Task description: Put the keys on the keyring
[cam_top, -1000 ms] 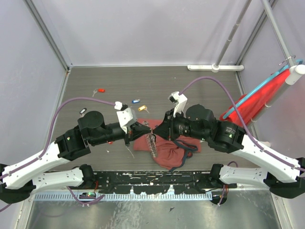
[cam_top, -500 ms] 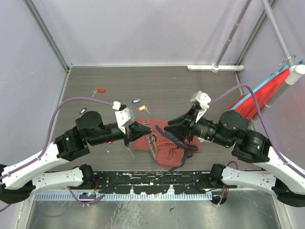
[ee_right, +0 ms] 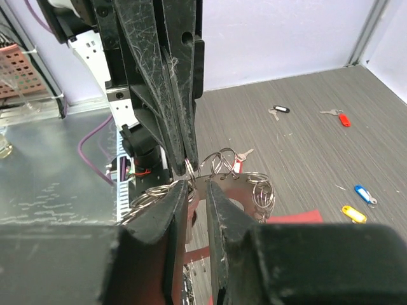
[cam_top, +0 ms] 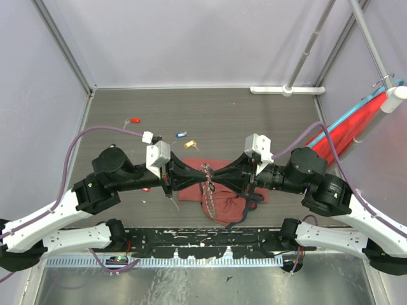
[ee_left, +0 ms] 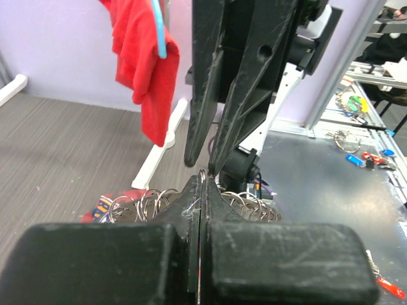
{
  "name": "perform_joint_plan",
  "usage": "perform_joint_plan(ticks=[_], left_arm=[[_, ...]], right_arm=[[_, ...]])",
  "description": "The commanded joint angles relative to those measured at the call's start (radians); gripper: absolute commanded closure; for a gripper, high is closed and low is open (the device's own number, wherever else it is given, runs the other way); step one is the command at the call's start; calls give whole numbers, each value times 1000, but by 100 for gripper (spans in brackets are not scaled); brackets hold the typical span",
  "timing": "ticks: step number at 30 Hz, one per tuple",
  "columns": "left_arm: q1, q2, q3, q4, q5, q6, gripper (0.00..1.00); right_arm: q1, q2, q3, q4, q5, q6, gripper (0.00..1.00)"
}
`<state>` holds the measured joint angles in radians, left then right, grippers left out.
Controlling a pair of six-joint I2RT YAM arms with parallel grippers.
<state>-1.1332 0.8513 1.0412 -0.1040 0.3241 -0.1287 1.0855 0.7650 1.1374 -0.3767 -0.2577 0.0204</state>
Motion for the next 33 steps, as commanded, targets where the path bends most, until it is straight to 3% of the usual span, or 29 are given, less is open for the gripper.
perform_joint_plan(ticks=[1, 21, 26, 33], left_arm=[[-1, -17, -5, 111, 77, -37, 100], [0, -15, -3, 112, 94, -47, 100], [-1, -8, 0, 114, 101, -46, 100], [0, -5, 0, 105, 102, -43, 100]], right_arm=[[4, 0, 66, 18, -69, -45, 76], [4, 29, 67, 33, -157, -20, 77], [5, 30, 66, 30, -151, -20, 83], [4, 26, 77, 17, -126, -14, 99]])
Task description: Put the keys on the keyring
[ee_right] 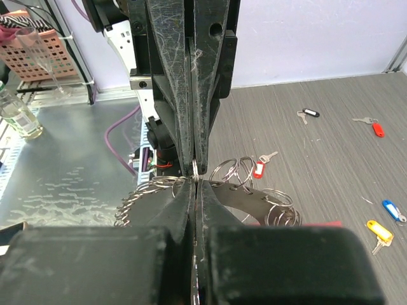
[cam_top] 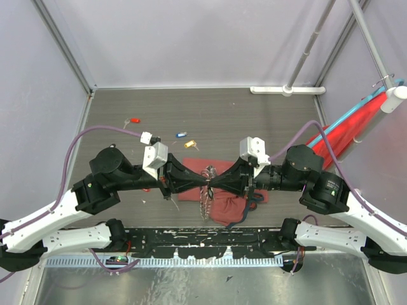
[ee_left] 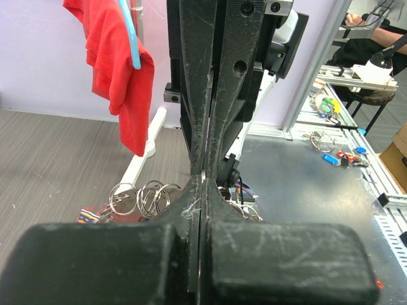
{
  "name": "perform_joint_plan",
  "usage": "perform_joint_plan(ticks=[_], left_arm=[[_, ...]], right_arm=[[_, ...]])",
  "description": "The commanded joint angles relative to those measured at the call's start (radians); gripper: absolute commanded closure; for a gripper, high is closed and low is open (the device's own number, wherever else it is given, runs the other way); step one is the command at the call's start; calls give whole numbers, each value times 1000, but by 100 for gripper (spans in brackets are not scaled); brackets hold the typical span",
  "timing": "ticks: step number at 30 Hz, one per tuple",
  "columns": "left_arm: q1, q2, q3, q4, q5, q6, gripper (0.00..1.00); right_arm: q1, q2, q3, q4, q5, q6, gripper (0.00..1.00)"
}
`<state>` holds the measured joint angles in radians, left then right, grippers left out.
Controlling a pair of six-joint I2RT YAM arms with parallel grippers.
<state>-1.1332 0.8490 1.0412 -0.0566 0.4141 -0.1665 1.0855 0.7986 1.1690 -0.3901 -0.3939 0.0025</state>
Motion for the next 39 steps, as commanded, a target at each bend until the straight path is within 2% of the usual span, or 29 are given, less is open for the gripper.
perform_joint_plan(ticks=[1, 3, 6, 8, 11, 19, 23, 27, 30, 39], left_arm=[[0, -2, 1, 55, 12, -4, 100], [0, -2, 5, 42, 11, 0, 94], [0, -9, 3, 27, 2, 10, 75], [-1, -14, 6, 2, -12, 23, 68], [0, -27, 9, -45, -38, 49, 64], [0, -57, -19, -126, -117, 93, 62], [-1, -66, -28, -150, -136, 96, 63], [0, -85, -37, -167, -145, 92, 63], [-1, -102, -46, -172, -155, 90, 63], [-1, -83, -29, -212, -150, 105, 65]], right_arm=[[4, -5, 53, 13, 18, 2, 99], [5, 6, 81, -37, 43, -5, 99], [5, 28, 130, -142, 80, -26, 99], [4, 41, 161, -207, 112, -30, 99], [4, 68, 219, -315, 153, -34, 99], [5, 208, 412, -628, 264, -6, 99], [4, 294, 442, -736, 267, 23, 100], [4, 369, 430, -787, 228, 33, 99], [4, 413, 436, -833, 268, 31, 99], [4, 421, 454, -829, 287, 24, 99]])
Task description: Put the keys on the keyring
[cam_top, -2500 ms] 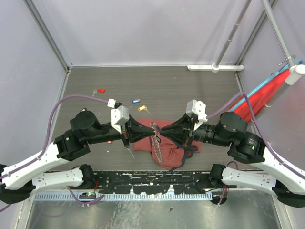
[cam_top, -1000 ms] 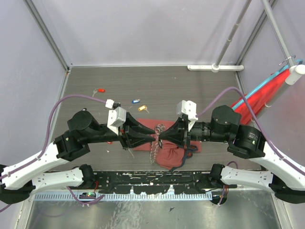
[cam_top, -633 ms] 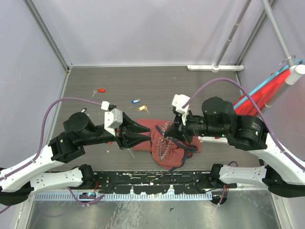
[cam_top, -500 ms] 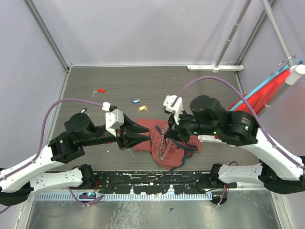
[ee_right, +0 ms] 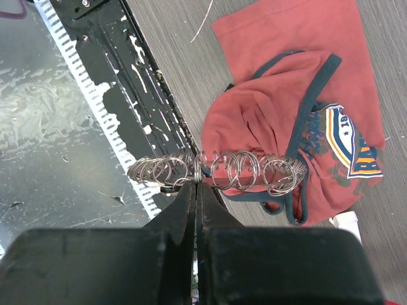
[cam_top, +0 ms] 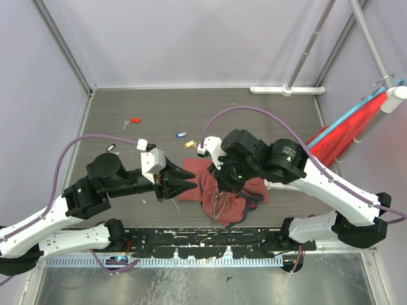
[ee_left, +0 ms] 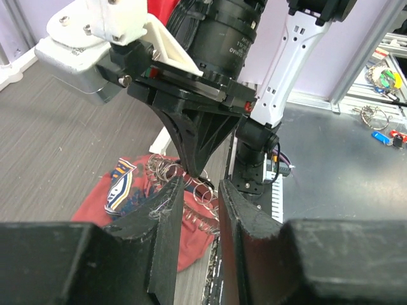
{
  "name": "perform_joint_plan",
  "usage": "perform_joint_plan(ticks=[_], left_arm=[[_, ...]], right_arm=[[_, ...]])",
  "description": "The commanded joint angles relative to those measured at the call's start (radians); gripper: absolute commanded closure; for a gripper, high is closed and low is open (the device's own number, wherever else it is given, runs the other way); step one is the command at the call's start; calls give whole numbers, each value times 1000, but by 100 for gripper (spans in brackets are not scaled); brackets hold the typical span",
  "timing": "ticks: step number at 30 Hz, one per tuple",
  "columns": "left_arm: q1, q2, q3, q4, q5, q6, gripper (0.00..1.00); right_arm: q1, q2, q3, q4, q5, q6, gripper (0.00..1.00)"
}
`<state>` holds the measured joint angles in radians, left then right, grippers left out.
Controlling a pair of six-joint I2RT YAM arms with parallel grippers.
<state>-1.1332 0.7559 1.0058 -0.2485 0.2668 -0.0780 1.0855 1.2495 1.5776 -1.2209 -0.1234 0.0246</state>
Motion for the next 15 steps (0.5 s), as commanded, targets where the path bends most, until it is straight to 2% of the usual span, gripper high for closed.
perform_joint_plan(ticks=[1, 6, 10, 11, 12, 14, 15], left_arm=[[-1, 14, 7, -21, -1, 17, 65], [-1, 31, 10, -12, 6, 17, 65], [-1, 36, 16, -12, 4, 18, 65], [-1, 37, 16, -12, 3, 17, 65], [0, 37, 16, -11, 1, 17, 65], [-2, 37, 14, -12, -2, 18, 65], [-1, 39, 15, -13, -3, 20, 65]], right_arm=[[4, -27, 50, -2, 31, 1, 99], [5, -76, 17, 111, 34, 4, 100], [4, -29, 40, 17, 236, 41, 99], [4, -15, 49, -1, 215, 42, 99], [4, -16, 47, 30, 126, 20, 99], [4, -63, 5, 167, -55, 13, 99], [4, -91, -12, 206, -43, 34, 99]])
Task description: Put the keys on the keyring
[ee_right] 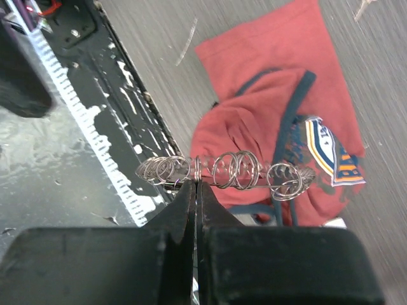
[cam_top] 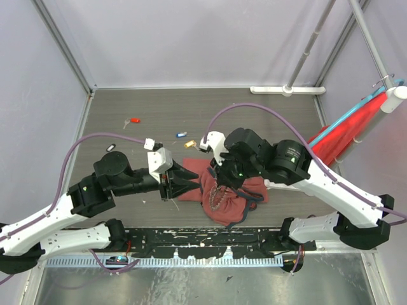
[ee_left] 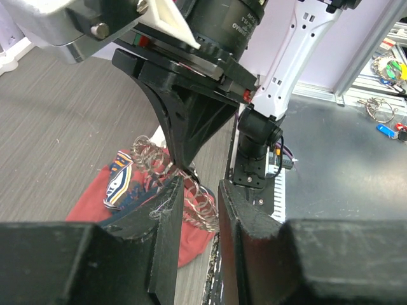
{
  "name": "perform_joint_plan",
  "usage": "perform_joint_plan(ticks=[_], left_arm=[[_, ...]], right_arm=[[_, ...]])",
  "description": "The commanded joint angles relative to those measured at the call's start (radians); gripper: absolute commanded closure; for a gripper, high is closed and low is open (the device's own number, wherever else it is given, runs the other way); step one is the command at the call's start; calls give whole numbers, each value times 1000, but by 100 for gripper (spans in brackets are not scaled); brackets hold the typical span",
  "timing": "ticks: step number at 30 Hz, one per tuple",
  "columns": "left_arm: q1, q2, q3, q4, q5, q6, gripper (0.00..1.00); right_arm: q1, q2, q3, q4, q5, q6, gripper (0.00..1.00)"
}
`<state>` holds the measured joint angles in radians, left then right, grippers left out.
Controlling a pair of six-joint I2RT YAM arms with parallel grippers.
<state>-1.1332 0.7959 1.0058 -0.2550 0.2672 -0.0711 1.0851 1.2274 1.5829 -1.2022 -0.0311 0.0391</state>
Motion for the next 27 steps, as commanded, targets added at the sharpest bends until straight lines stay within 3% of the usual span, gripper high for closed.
perform_joint_plan(ticks=[1, 3, 7, 15, 27], left_arm=[[-1, -1, 17, -8, -2, 13, 65], [-1, 1, 17, -6, -3, 13, 66], [-1, 11, 17, -6, -5, 11, 66], [-1, 58, 25, -28, -15, -1, 66], [-3, 123, 63, -20, 10, 3, 62]], right_arm=[[5, -81, -21, 179, -29, 37, 99], [4, -62, -7, 96, 180, 58, 99], [5, -114, -64, 231, -27, 53, 99], [4, -213, -109, 325, 78, 99, 99], [4, -209, -70, 344, 120, 147, 99]])
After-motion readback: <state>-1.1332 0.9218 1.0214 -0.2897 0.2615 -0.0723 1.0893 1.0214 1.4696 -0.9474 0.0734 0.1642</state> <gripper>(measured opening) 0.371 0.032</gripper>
